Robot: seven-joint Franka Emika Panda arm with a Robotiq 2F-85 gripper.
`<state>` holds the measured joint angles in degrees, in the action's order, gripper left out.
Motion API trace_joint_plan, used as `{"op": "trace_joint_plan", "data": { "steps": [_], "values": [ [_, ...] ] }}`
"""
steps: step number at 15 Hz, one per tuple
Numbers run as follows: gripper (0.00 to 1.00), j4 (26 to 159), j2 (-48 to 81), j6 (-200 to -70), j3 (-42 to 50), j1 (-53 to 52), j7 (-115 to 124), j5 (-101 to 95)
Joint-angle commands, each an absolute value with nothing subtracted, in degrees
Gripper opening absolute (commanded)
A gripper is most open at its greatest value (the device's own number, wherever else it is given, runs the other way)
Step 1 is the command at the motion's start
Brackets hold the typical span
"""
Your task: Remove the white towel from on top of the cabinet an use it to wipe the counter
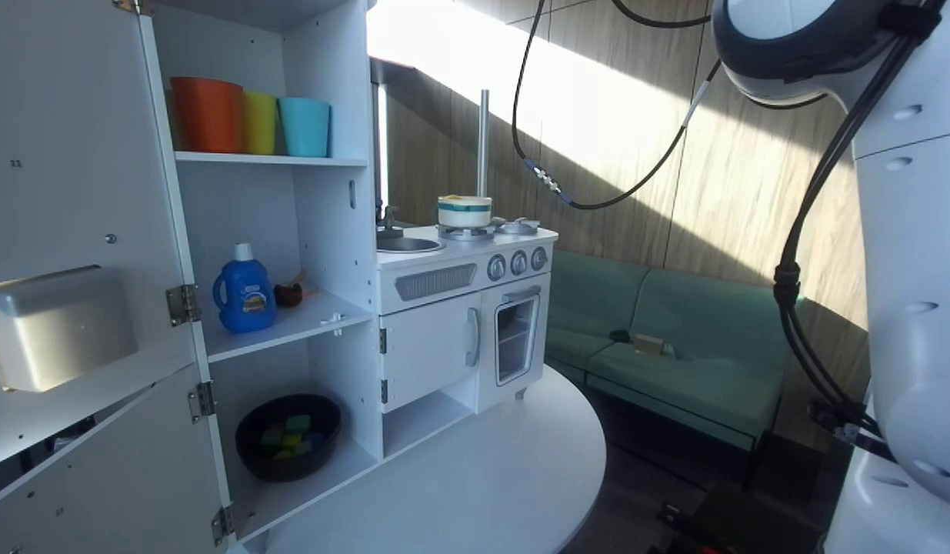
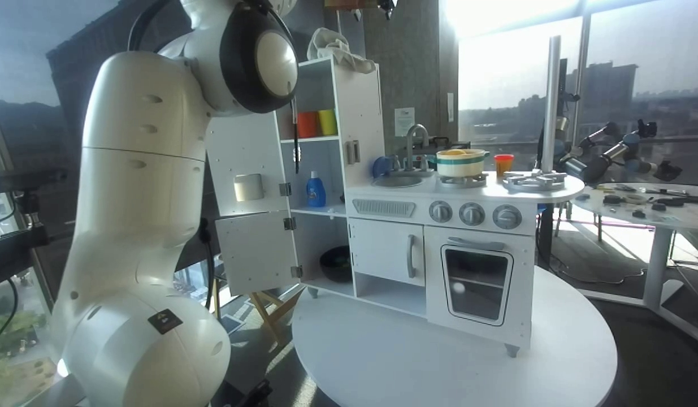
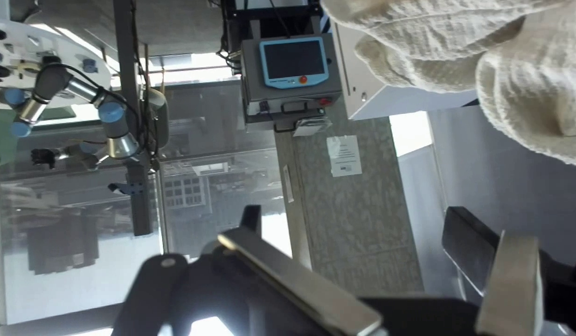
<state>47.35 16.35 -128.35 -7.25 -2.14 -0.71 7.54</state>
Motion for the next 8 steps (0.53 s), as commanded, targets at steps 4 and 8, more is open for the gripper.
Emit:
{"op": "trace_joint_plan", "data": {
  "steps": [4, 8],
  "values": [
    [1.0, 37.43, 24.09, -126.62, -13.93, -4.33, -9.18, 13.48],
    [1.0, 37.29, 25.08, -124.33, -15.55, -6.29, -11.89, 11.67]
  ]
}}
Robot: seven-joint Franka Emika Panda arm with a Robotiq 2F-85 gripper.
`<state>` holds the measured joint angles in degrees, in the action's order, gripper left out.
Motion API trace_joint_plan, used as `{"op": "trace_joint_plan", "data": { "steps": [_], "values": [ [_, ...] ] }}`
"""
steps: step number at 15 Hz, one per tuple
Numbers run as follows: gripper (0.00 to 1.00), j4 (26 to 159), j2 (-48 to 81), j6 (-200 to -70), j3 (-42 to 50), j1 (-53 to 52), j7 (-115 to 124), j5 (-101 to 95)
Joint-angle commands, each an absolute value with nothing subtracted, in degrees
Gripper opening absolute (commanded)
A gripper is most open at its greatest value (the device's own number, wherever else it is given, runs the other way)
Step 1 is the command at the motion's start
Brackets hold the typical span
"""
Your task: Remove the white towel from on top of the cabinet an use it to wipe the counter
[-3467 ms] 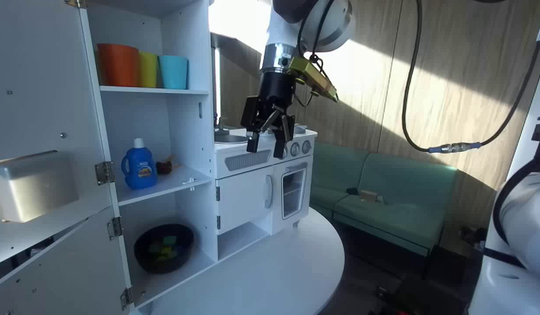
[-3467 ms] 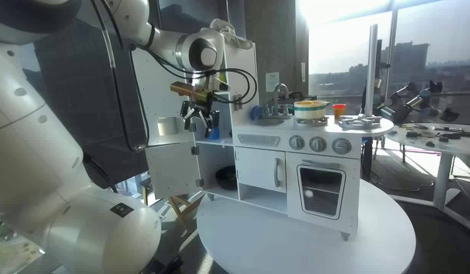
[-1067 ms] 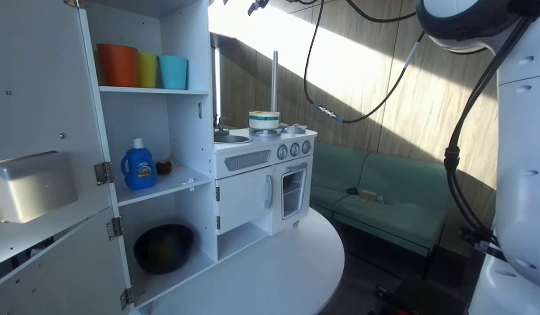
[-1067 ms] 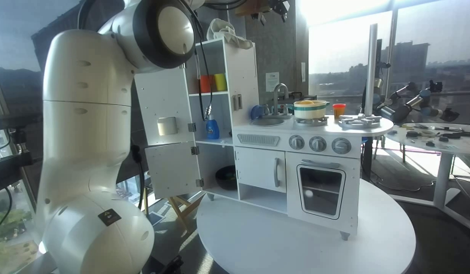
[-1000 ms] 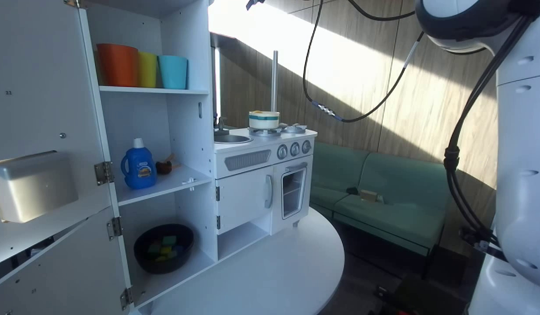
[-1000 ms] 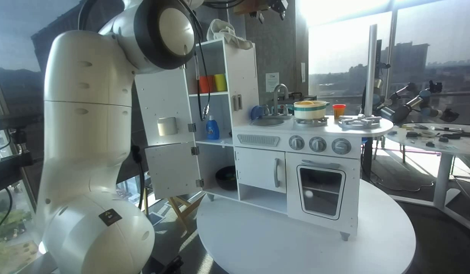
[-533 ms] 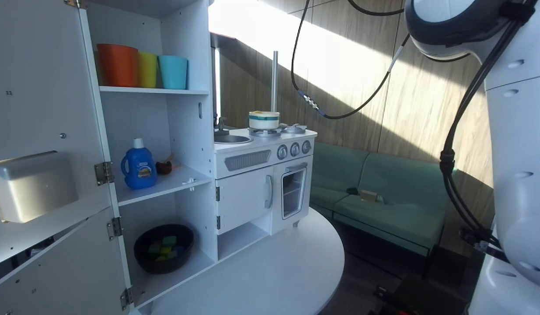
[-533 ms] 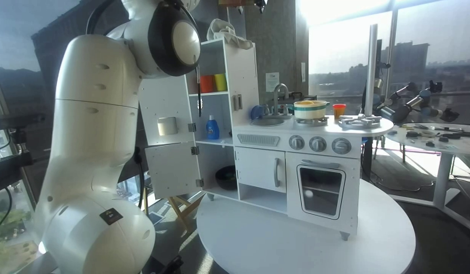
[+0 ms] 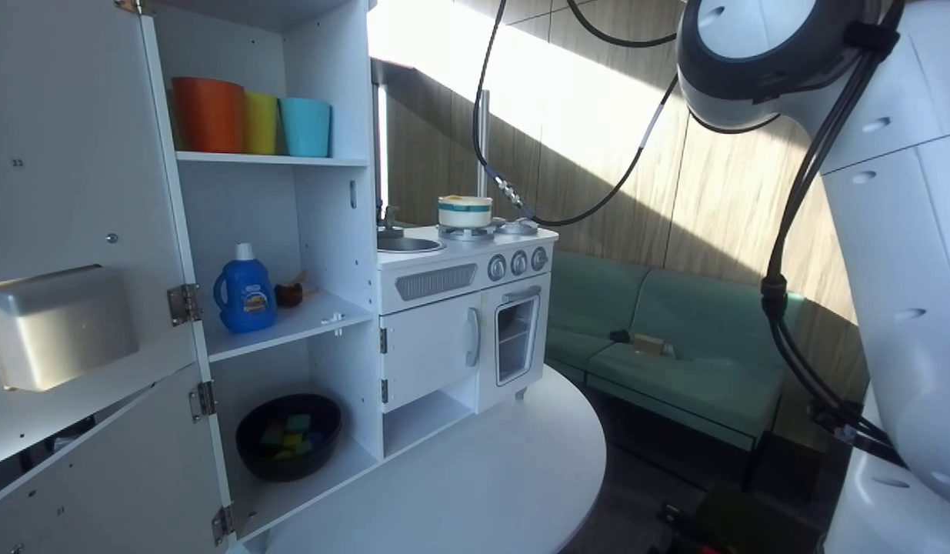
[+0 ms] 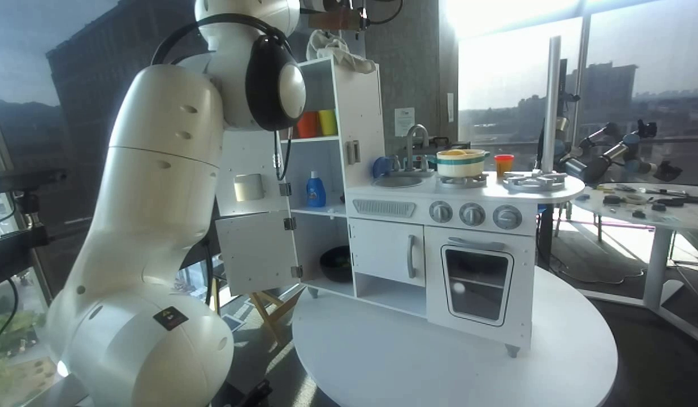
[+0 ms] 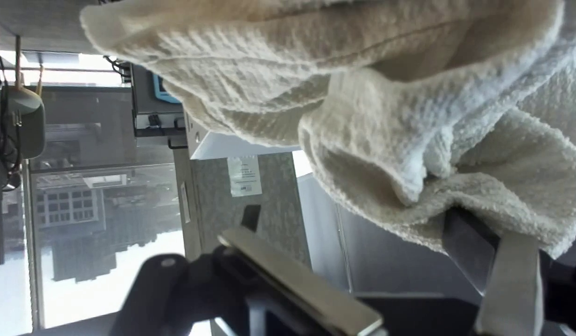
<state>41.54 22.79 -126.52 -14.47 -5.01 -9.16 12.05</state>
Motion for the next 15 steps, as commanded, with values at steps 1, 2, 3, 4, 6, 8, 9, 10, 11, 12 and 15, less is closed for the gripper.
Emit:
{"op": "trace_joint_plan", "data": {
  "steps": [1, 2, 3, 4, 6, 8, 9, 10, 11, 12, 15],
  "values": [
    [1.0, 37.32, 25.02, -123.23, -16.01, -6.41, -12.97, 12.1],
    [1.0, 37.45, 24.68, -122.27, -16.35, -6.52, -13.69, 12.48],
    [1.0, 37.25, 24.51, -121.43, -16.64, -6.71, -14.3, 12.57],
    [1.0, 37.27, 24.11, -120.56, -16.91, -6.74, -15.04, 12.64],
    [1.0, 37.11, 23.62, -117.9, -17.26, -6.88, -16.29, 12.29],
    [0.94, 37.14, 23.5, -115.16, -17.43, -7.0, -17.05, 12.04],
    [0.96, 37.12, 23.5, -114.11, -17.4, -7.07, -17.29, 11.84],
    [0.98, 37.35, 23.79, -113.48, -17.13, -7.31, -17.72, 11.29],
    [1.0, 37.34, 24.2, -113.21, -17.0, -7.47, -18.18, 10.93],
    [1.0, 37.39, 24.38, -112.54, -16.8, -7.62, -18.3, 10.36],
    [0.75, 37.34, 24.63, -112.22, -16.88, -7.82, -18.58, 10.08]
  ]
}}
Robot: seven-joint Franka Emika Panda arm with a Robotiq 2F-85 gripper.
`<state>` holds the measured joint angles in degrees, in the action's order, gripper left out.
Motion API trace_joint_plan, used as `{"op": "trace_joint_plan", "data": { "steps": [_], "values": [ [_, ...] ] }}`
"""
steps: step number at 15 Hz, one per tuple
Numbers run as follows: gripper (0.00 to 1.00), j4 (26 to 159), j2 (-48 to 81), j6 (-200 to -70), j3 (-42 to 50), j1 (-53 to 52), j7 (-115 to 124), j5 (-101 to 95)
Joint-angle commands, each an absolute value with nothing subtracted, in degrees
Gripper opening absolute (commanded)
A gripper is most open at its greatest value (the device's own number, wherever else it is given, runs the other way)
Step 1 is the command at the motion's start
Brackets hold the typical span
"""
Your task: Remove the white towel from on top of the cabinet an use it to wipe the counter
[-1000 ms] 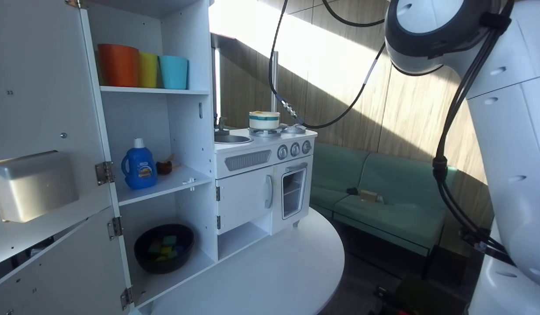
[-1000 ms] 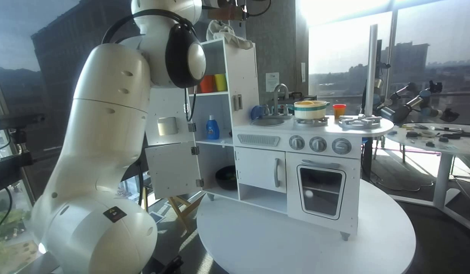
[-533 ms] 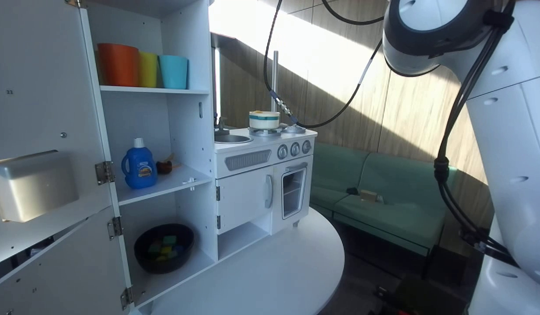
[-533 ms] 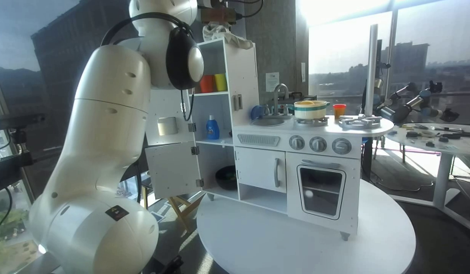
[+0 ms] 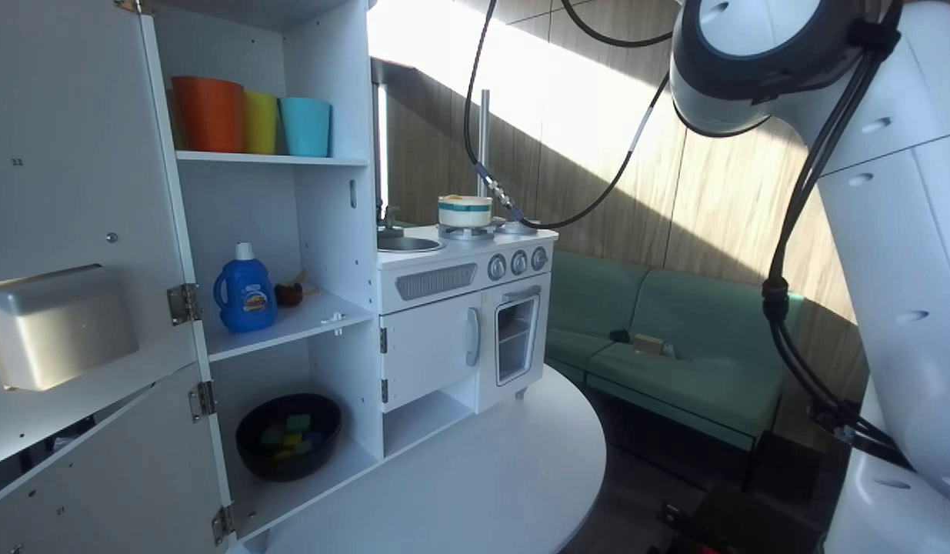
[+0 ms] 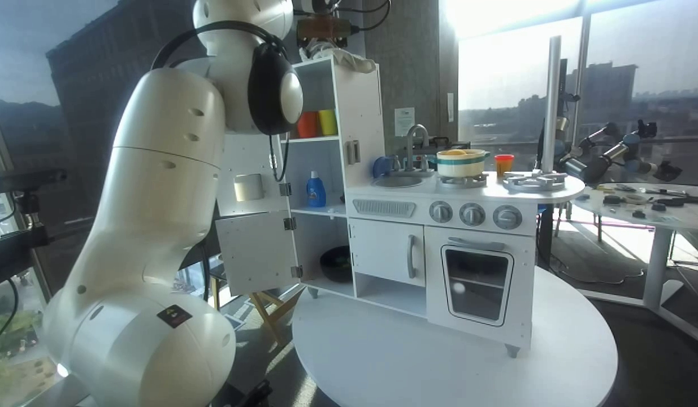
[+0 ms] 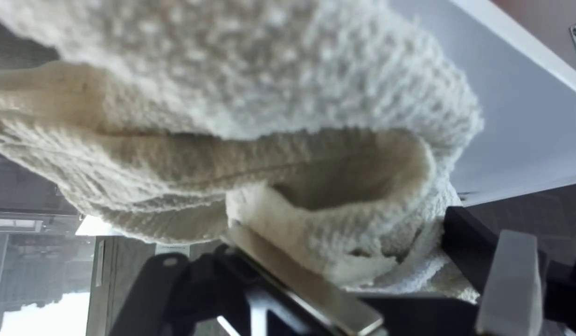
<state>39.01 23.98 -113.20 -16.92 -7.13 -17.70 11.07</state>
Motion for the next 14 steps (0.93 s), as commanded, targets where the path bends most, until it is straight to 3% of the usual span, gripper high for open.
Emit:
{"op": "trace_joint_plan", "data": {
  "steps": [1, 8, 11, 14],
  "values": [
    [0.67, 37.42, 24.55, -112.52, -16.72, -8.0, -18.47, 9.63],
    [0.16, 37.7, 24.2, -112.46, -16.31, -8.31, -16.06, 8.08],
    [0.11, 37.86, 23.49, -112.66, -15.96, -7.62, -13.85, 8.67],
    [0.15, 38.54, 21.64, -114.81, -14.13, -6.95, -9.13, 7.7]
  ]
}}
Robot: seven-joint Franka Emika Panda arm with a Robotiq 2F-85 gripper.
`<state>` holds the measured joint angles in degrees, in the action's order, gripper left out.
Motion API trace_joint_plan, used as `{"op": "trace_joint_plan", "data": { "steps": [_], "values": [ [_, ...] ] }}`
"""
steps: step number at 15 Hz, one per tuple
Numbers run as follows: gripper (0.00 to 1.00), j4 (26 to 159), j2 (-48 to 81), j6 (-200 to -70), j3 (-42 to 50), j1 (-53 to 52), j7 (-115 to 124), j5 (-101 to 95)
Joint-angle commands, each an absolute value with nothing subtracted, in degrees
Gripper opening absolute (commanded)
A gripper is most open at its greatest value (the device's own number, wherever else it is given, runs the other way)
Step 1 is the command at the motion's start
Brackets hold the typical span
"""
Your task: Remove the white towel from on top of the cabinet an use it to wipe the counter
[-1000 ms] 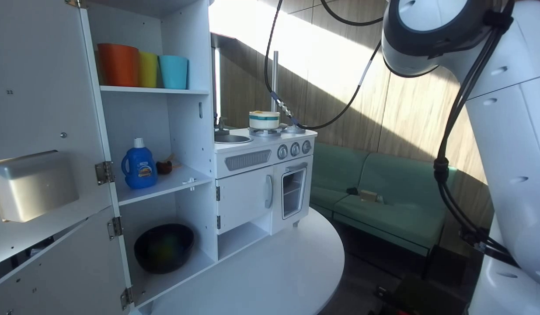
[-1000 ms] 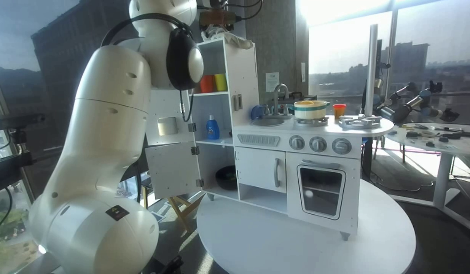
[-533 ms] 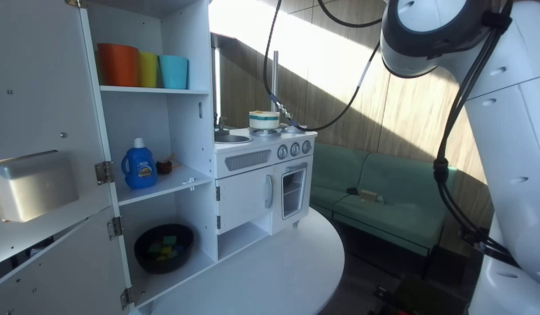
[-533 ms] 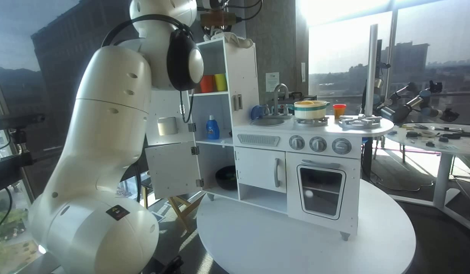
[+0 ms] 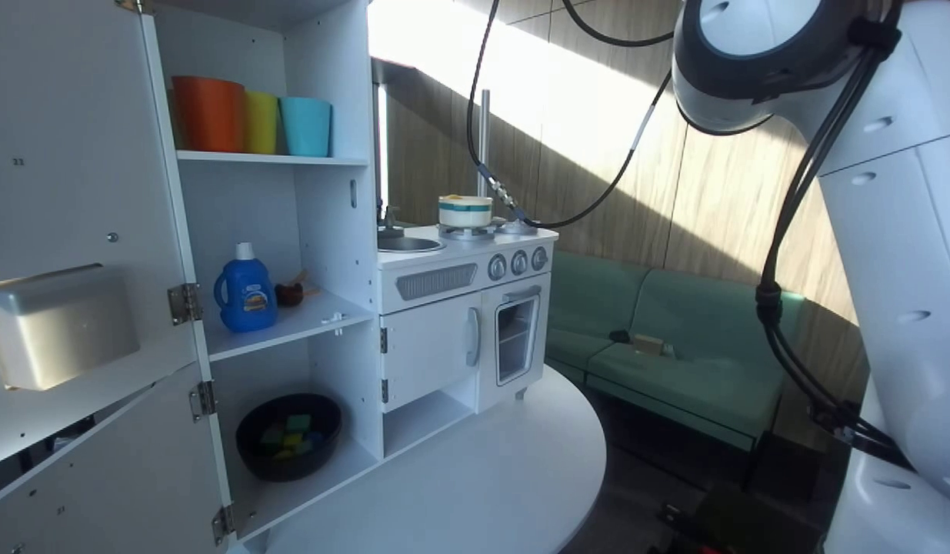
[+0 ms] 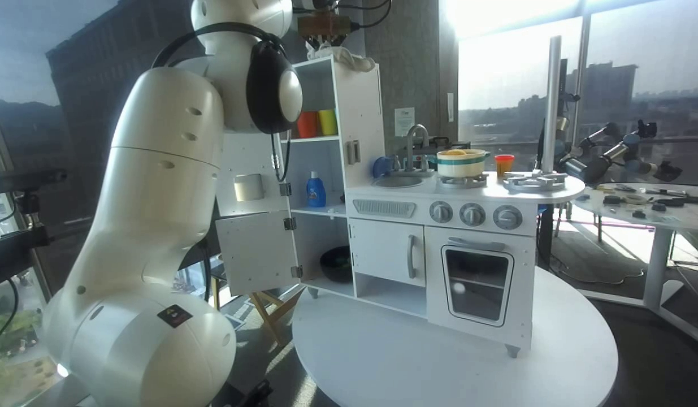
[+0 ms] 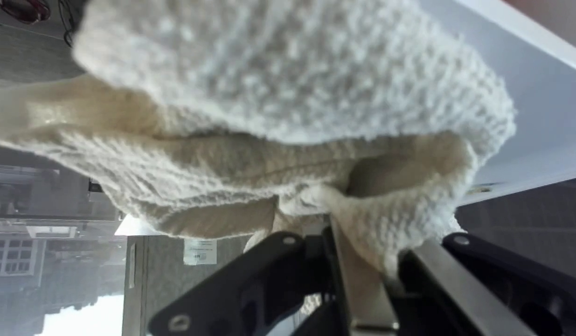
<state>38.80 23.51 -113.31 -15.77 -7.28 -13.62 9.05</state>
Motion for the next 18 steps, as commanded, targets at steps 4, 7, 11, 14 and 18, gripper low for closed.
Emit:
{"op": "trace_joint_plan", "data": {
  "steps": [4, 7, 11, 14, 18],
  "values": [
    [0.14, 40.85, 16.51, -116.57, -9.96, -1.94, -4.14, 7.69],
    [0.14, 43.02, 12.93, -116.55, -6.06, 0.45, 0.2, 5.25],
    [0.14, 49.62, 8.98, -115.2, -1.99, 1.33, 5.37, -1.9],
    [0.14, 59.77, 4.61, -113.8, -2.1, 0.76, 6.81, -3.13],
    [0.14, 71.67, 0.9, -114.82, -3.11, -0.15, 7.16, -3.04]
  ]
}}
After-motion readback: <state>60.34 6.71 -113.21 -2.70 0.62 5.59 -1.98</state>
